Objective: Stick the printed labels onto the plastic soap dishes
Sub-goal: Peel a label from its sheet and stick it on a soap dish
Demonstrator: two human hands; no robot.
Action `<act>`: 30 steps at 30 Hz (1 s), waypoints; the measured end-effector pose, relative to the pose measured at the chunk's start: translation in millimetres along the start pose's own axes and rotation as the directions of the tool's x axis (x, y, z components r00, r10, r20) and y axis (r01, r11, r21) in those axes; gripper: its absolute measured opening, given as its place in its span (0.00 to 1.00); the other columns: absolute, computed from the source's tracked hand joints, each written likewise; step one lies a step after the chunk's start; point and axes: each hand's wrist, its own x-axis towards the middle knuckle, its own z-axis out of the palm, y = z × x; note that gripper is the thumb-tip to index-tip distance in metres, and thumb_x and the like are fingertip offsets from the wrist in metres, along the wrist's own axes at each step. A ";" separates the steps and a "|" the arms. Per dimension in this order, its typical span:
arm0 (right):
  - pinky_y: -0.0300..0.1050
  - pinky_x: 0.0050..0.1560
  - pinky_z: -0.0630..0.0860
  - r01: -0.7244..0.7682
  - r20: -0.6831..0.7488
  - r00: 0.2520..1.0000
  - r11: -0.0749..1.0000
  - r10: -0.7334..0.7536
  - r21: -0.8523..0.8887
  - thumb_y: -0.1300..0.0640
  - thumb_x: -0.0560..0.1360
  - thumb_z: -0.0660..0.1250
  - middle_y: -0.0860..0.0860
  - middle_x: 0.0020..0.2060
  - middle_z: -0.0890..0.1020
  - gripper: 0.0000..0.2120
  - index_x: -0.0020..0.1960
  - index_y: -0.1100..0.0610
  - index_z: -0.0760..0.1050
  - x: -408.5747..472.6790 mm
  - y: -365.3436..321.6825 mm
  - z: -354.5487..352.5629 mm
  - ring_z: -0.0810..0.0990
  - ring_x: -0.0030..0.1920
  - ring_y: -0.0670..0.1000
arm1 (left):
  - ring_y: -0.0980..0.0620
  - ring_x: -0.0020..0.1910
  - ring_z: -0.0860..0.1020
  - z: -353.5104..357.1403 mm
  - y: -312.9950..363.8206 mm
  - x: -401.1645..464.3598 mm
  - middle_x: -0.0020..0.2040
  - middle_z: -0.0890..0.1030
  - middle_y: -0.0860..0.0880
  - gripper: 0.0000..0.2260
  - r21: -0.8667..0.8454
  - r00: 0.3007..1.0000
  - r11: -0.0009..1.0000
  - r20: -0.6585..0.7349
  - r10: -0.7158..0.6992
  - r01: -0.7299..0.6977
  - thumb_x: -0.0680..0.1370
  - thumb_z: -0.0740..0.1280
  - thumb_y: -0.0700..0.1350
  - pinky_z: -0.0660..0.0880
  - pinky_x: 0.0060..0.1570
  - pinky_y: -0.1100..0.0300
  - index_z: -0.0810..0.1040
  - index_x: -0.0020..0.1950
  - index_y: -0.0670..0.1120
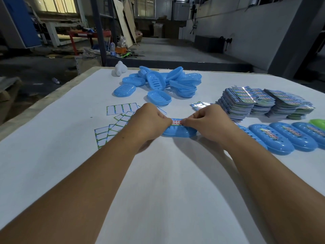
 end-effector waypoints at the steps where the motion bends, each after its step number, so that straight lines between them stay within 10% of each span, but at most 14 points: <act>1: 0.34 0.22 0.62 0.004 -0.001 1.000 1.000 -0.004 -0.002 0.48 0.70 0.78 0.43 0.19 0.73 0.13 0.32 0.53 0.83 0.1 0.1 0.2 0.67 0.21 0.43 | 0.50 0.30 0.75 0.0 0.1 0.4 0.26 0.78 0.50 0.10 0.014 1.000 1.000 -0.001 0.006 -0.006 0.71 0.72 0.52 0.71 0.34 0.59 0.83 0.33 0.48; 18: 0.46 0.37 0.75 0.045 -0.138 0.986 0.946 -0.094 -0.321 0.40 0.69 0.74 0.47 0.30 0.81 0.16 0.34 0.52 0.80 -1.2 -8.2 11.7 0.81 0.38 0.52 | 0.45 0.46 0.78 12.5 6.7 0.2 0.47 0.80 0.48 0.16 0.501 0.961 0.856 -0.150 0.231 -0.128 0.76 0.64 0.61 0.71 0.41 0.55 0.77 0.49 0.50; 30: 0.40 0.53 0.69 0.207 -0.005 0.977 0.962 -0.211 -0.180 0.41 0.73 0.71 0.42 0.61 0.79 0.22 0.64 0.47 0.77 -3.5 -4.7 13.8 0.77 0.58 0.44 | 0.46 0.44 0.77 10.6 -4.7 11.1 0.43 0.79 0.52 0.13 0.165 0.973 0.983 -0.204 0.108 -0.075 0.80 0.58 0.61 0.69 0.41 0.53 0.73 0.47 0.53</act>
